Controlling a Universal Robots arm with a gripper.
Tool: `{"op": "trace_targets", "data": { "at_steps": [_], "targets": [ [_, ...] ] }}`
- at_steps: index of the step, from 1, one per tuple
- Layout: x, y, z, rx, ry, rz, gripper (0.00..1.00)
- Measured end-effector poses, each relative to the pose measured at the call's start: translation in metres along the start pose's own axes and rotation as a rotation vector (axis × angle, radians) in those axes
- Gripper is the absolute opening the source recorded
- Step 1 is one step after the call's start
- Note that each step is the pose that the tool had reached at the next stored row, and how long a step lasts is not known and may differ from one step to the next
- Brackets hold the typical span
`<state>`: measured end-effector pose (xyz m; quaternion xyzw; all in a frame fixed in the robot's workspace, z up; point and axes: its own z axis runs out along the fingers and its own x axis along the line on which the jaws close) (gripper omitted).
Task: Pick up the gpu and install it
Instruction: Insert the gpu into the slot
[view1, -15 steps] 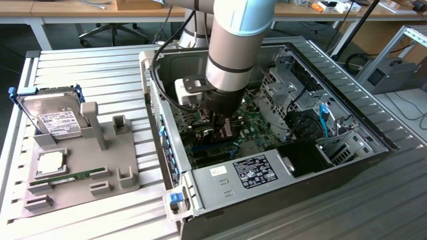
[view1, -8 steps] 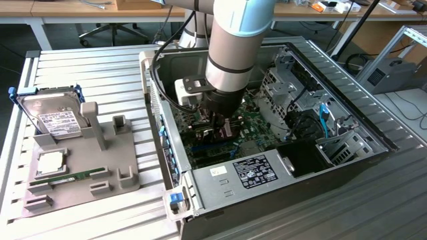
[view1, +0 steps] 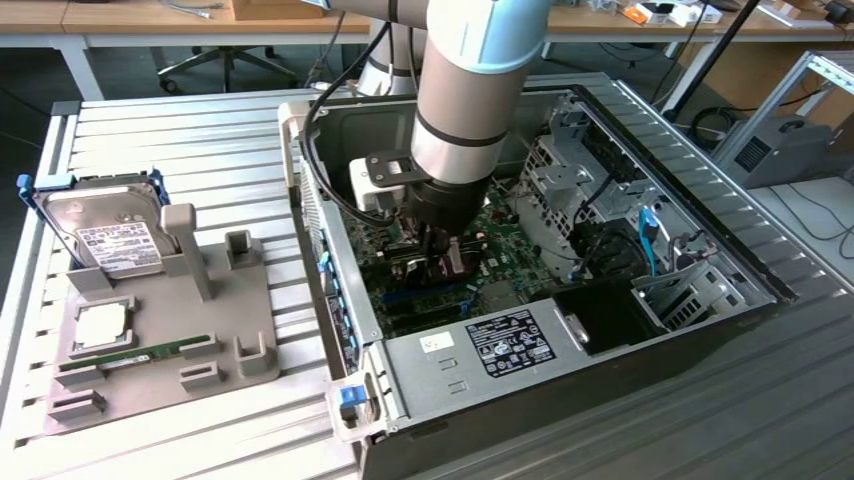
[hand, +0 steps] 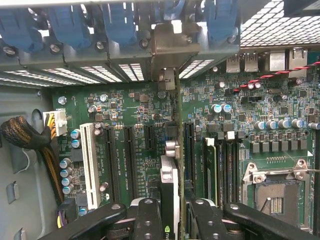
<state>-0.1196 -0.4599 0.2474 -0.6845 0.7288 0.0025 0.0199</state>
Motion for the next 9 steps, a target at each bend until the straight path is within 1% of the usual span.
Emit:
{"op": "trace_targets", "data": {
  "at_steps": [9],
  "targets": [
    [0.0001,0.0,0.0,-0.0005,-0.0005,-0.016,0.27]
  ]
}}
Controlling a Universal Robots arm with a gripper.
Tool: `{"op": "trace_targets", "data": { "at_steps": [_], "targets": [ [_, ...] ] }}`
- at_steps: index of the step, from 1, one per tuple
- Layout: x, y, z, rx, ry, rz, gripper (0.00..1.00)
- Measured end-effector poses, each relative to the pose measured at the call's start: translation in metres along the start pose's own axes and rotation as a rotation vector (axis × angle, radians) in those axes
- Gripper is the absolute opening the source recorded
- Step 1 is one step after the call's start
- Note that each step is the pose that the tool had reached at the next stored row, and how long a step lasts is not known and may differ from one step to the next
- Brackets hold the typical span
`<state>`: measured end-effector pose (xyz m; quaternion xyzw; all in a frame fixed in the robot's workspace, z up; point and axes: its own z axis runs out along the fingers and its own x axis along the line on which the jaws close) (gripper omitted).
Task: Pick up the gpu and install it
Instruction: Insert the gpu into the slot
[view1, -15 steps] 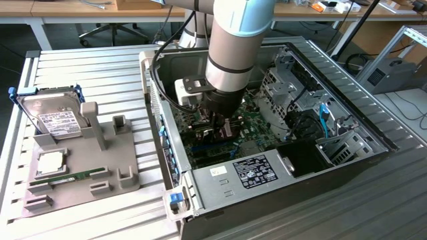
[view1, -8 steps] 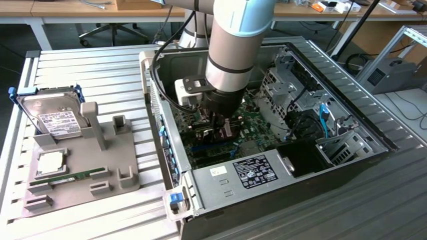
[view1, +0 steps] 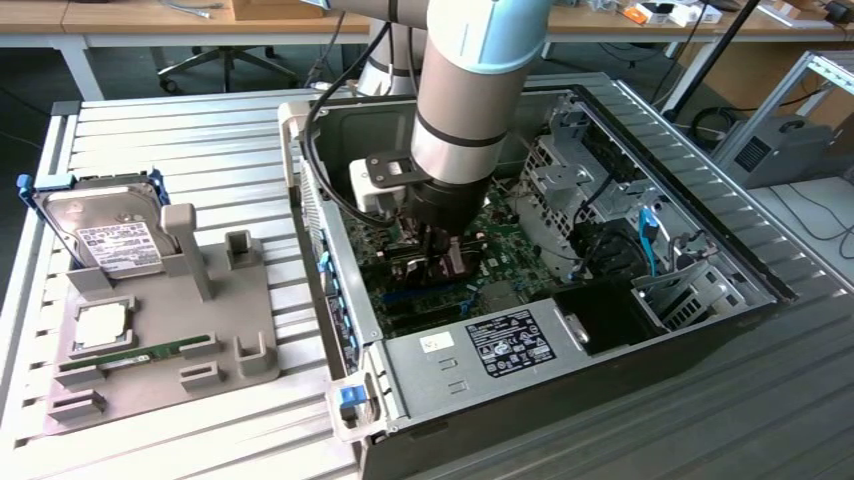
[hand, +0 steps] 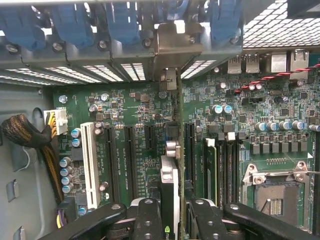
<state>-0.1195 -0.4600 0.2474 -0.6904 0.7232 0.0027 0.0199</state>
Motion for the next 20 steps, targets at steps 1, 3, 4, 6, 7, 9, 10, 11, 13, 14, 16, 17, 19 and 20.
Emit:
{"op": "trace_targets", "data": {
  "at_steps": [1,3,4,6,7,9,10,11,13,14,16,17,19,20],
  "targets": [
    [0.0,0.0,0.0,-0.0001,-0.0001,-0.001,0.27],
    [0.0,0.0,0.0,-0.0001,-0.0001,-0.002,0.27],
    [0.0,0.0,0.0,-0.0001,0.0,-0.002,0.27],
    [0.0,0.0,0.0,-0.0002,-0.0002,-0.004,0.27],
    [0.0,-0.0001,0.0,-0.0003,-0.0008,-0.006,0.27],
    [0.0,-0.0002,-0.0001,-0.0005,-0.002,-0.009,0.27],
    [0.0,-0.0003,-0.0001,-0.0006,-0.0028,-0.011,0.27],
    [0.0,-0.0005,0.0,-0.0008,-0.0036,-0.013,0.27],
    [0.0,-0.0007,0.0,-0.0009,-0.0049,-0.018,0.27],
    [0.0,-0.0009,0.0,-0.0009,-0.0053,-0.02,0.27],
    [0.0,-0.002,0.0001,-0.0011,-0.0061,-0.024,0.27],
    [-0.0001,-0.0021,0.0001,-0.0011,-0.006,-0.024,0.27],
    [-0.0001,-0.0022,0.0001,-0.0011,-0.0059,-0.024,0.27],
    [-0.0001,-0.0022,0.0,-0.0012,-0.0059,-0.024,0.27]
  ]
}}
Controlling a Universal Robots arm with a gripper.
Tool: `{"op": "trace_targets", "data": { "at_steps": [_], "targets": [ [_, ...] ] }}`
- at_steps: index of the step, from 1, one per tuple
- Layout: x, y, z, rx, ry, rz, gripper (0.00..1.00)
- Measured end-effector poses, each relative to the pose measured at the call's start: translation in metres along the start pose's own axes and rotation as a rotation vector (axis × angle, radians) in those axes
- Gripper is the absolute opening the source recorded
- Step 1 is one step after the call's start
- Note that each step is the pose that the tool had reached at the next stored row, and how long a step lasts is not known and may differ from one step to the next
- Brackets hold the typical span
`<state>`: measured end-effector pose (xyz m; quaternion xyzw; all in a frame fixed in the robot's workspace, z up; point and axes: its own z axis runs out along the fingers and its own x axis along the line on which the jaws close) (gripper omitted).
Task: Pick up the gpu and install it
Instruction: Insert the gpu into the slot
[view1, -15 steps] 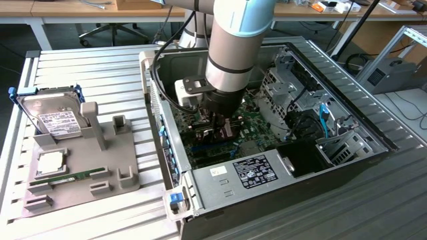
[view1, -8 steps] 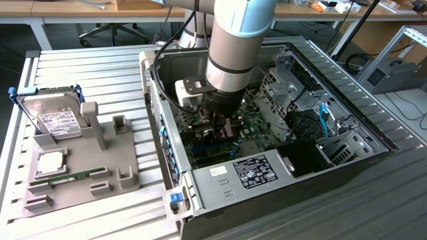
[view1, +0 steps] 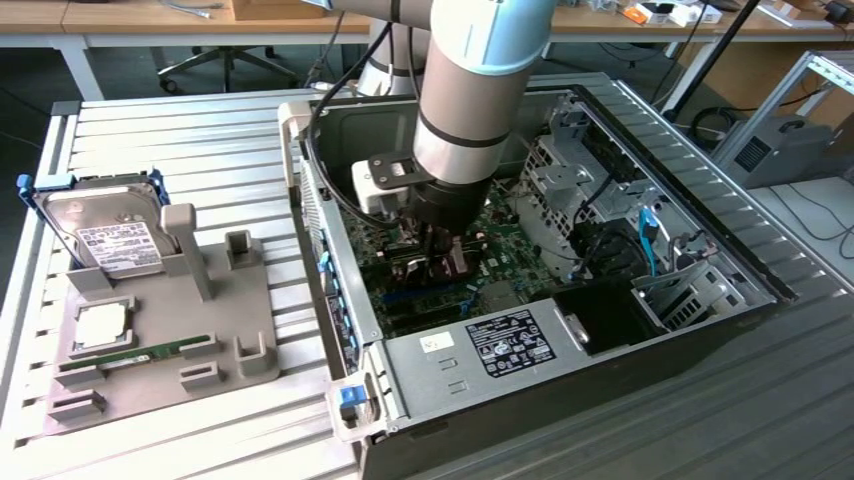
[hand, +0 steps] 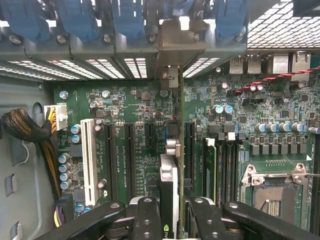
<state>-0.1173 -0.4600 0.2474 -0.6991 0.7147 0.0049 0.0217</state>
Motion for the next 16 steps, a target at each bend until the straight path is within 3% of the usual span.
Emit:
{"op": "trace_targets", "data": {
  "at_steps": [5,16],
  "targets": [
    [-0.0003,-0.0002,-0.0066,0.0002,-0.0004,0.0,0.27],
    [-0.0001,-0.0003,-0.0061,-0.0002,-0.0003,-0.008,0.27]
  ]
}}
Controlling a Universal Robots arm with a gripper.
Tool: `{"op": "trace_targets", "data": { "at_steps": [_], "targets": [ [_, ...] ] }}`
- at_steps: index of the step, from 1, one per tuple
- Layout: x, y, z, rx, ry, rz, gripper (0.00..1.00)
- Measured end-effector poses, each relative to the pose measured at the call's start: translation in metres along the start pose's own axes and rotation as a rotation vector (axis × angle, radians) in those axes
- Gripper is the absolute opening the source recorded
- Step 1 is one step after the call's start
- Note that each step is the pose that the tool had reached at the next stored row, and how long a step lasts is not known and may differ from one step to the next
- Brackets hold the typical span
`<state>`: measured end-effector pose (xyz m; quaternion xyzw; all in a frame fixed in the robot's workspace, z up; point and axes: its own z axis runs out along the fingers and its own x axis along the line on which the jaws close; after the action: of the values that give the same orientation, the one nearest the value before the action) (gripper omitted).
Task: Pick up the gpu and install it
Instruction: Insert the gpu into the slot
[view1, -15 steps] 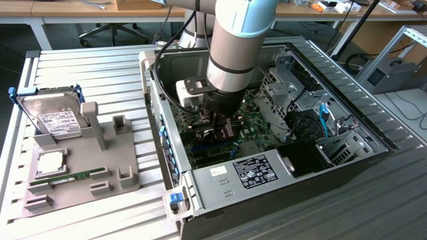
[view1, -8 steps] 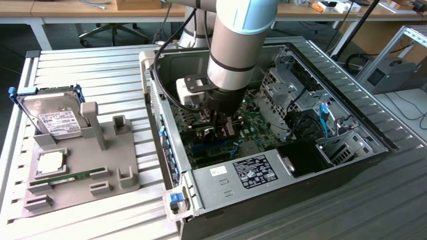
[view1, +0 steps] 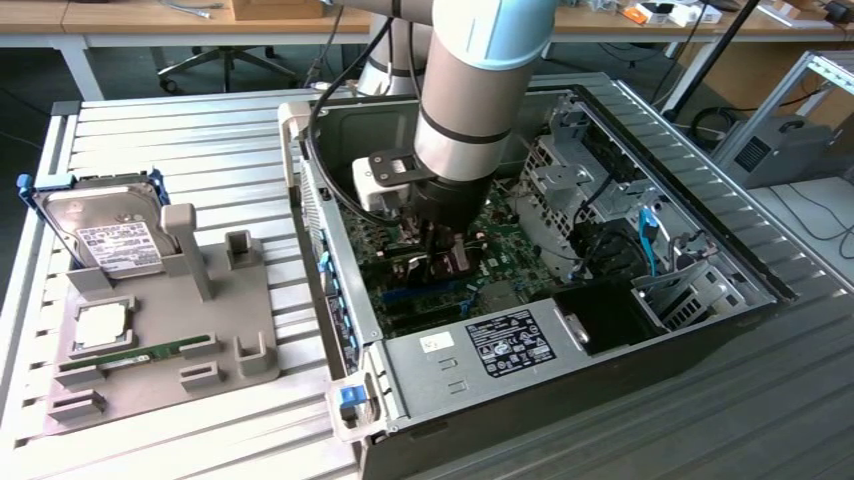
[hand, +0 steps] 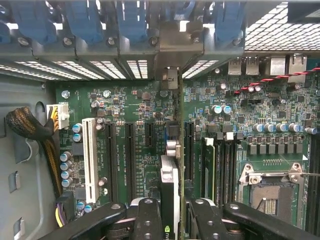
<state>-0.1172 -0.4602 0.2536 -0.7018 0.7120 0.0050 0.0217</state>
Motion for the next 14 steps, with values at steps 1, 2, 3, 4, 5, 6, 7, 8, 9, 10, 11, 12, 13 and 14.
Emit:
{"op": "trace_targets", "data": {
  "at_steps": [1,2,3,4,5,6,7,8,9,10,11,12,13,14],
  "targets": [
    [0.0,-0.0004,0.0001,0.0001,-0.0001,0.0,0.27],
    [0.0,-0.0008,0.0001,0.0001,-0.0002,0.0,0.27],
    [0.0,-0.0008,0.0,0.0,0.0001,0.0,0.27],
    [0.0,-0.0009,0.0,0.0,0.0001,0.0,0.27],
    [0.0,-0.0009,0.0,0.0,0.0001,-0.001,0.27],
    [0.0,-0.0009,0.0,-0.0002,0.0,-0.006,0.27],
    [0.0,-0.0009,0.0,-0.0006,-0.0004,-0.018,0.27],
    [0.0001,-0.0009,0.0,-0.0011,-0.0006,-0.029,0.27],
    [0.0001,-0.0009,0.0,-0.0012,-0.0007,-0.031,0.27],
    [0.0001,-0.0009,0.0,-0.0012,-0.0007,-0.031,0.27],
    [0.0001,-0.0008,0.0,-0.0011,-0.0008,-0.031,0.27],
    [0.0003,-0.0006,0.0006,-0.0011,-0.0008,-0.031,0.27],
    [0.0005,-0.0005,0.0012,-0.0012,-0.0007,-0.031,0.27],
    [0.0007,-0.0004,0.0018,-0.0014,-0.0004,-0.03,0.27]
  ]
}}
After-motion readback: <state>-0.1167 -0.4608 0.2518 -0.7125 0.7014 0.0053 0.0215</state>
